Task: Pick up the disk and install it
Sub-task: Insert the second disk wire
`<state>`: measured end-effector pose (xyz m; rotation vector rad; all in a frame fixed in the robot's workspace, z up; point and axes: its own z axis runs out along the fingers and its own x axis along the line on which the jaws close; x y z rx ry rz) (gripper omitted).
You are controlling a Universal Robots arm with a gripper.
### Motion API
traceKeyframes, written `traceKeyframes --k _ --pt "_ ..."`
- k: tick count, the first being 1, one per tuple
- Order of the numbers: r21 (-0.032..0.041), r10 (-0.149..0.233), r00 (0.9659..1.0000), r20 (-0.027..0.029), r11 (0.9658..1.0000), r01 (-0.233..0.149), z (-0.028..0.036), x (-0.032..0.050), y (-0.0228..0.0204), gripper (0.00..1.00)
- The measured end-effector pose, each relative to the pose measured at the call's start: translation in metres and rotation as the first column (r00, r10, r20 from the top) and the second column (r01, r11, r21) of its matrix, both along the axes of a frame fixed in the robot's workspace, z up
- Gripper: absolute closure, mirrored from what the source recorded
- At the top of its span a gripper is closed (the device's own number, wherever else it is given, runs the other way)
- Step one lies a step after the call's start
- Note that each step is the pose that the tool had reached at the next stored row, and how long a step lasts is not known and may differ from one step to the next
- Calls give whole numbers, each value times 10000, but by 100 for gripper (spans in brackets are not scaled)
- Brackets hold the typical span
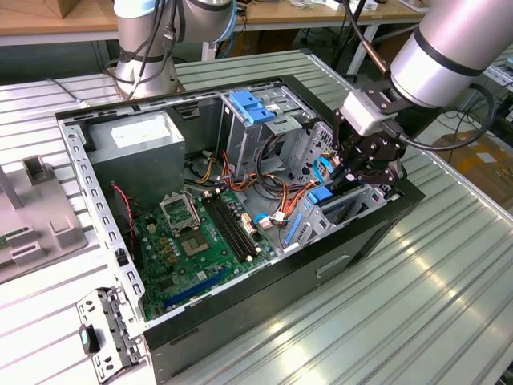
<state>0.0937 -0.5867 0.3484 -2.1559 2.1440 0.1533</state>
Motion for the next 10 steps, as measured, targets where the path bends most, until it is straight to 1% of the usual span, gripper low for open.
traceKeyframes --k 1,2,5,10 --pt "1 261 9996 -75 9997 -261 -20 59 -1 84" --pt "29 278 9996 -90 9996 -278 -56 65 -3 84" --pt "37 278 9996 -91 9996 -278 -69 65 -17 84" --pt "34 278 9996 -91 9996 -278 -68 65 -20 84"
